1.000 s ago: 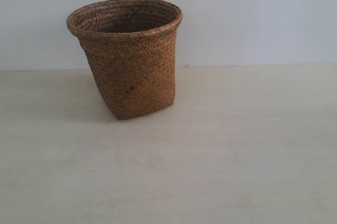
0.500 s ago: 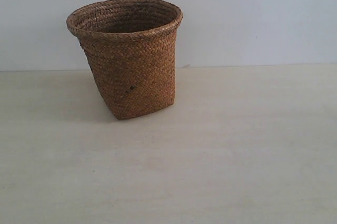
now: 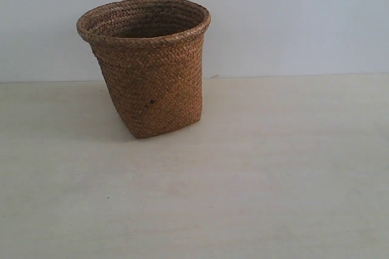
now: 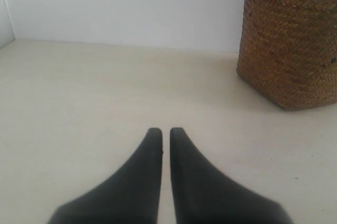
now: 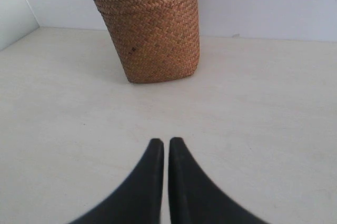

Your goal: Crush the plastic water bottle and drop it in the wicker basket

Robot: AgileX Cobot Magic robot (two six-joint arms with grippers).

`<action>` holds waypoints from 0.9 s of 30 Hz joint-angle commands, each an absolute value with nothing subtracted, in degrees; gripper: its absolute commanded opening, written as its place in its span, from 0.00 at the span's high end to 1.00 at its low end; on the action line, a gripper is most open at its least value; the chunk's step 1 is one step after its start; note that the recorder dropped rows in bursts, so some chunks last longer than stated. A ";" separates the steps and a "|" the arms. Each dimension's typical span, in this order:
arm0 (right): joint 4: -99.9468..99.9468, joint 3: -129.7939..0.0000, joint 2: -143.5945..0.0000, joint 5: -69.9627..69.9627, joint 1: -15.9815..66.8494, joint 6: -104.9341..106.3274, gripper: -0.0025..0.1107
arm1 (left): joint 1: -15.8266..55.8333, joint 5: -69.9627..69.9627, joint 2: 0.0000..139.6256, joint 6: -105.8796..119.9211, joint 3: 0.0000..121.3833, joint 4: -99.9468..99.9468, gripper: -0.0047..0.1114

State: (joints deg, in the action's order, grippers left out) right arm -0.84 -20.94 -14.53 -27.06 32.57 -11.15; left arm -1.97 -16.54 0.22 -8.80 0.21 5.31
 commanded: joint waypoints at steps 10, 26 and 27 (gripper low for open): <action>-0.83 -20.66 -14.47 -26.31 32.50 -11.44 0.98 | -2.14 -16.16 0.00 9.84 0.00 -14.17 0.92; -0.83 -20.66 -14.47 -26.31 32.50 -11.44 0.98 | -2.14 -16.48 0.00 -0.56 0.00 -9.88 0.92; -0.83 -20.66 -14.47 -26.31 32.50 -11.44 0.98 | -2.14 -16.48 0.00 -1.60 0.00 -9.86 0.92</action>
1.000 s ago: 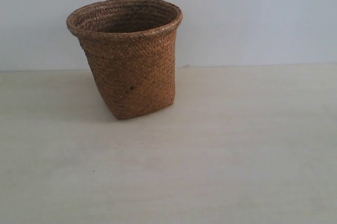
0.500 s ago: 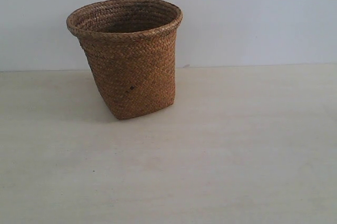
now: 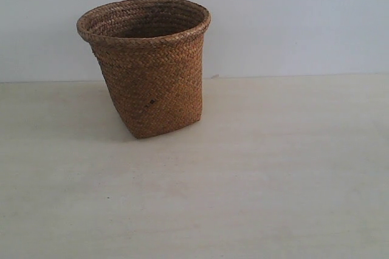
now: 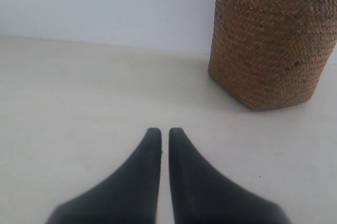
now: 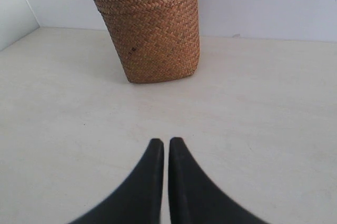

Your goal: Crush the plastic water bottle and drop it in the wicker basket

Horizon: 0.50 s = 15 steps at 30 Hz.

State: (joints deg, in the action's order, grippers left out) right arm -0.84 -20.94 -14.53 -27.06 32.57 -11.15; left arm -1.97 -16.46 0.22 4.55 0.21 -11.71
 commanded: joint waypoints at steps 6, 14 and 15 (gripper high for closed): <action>-0.83 -20.66 -14.47 -26.31 32.50 -11.44 0.98 | -2.14 -16.48 0.00 2.53 0.00 -9.86 0.92; -0.83 -20.66 -14.47 -26.31 32.50 -11.44 0.98 | -2.14 -16.81 0.00 2.66 0.00 -9.86 0.92; -0.83 -20.66 -14.47 -26.31 32.50 -11.44 0.98 | -2.14 -17.26 0.00 2.66 0.00 -9.86 0.92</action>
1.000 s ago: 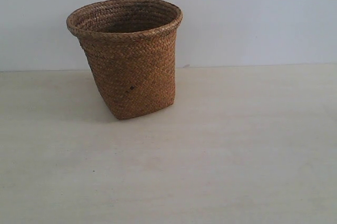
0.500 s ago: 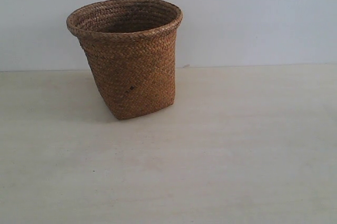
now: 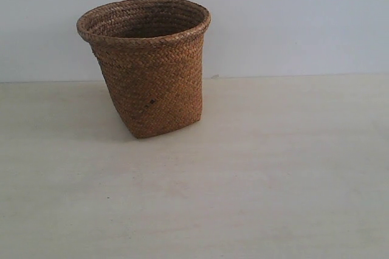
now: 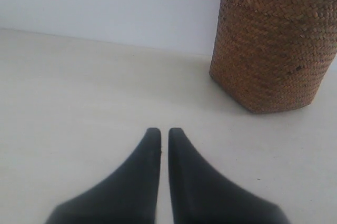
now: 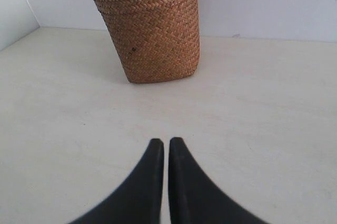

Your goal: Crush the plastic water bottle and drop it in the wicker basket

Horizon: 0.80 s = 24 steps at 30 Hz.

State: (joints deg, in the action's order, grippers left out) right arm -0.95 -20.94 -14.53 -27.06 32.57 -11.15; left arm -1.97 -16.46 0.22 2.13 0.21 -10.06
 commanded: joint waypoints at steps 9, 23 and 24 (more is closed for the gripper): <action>-0.83 -20.66 -14.47 -26.31 32.50 -11.44 0.98 | -2.14 -17.51 0.00 2.66 0.00 -9.86 0.92; -0.83 -20.66 -14.47 -25.67 32.50 -11.42 0.98 | -2.14 -17.53 0.00 2.24 0.00 -10.09 0.92; -0.83 -20.66 -14.47 -25.29 32.50 -11.42 0.98 | -2.14 -17.53 0.00 2.24 0.00 -10.09 0.92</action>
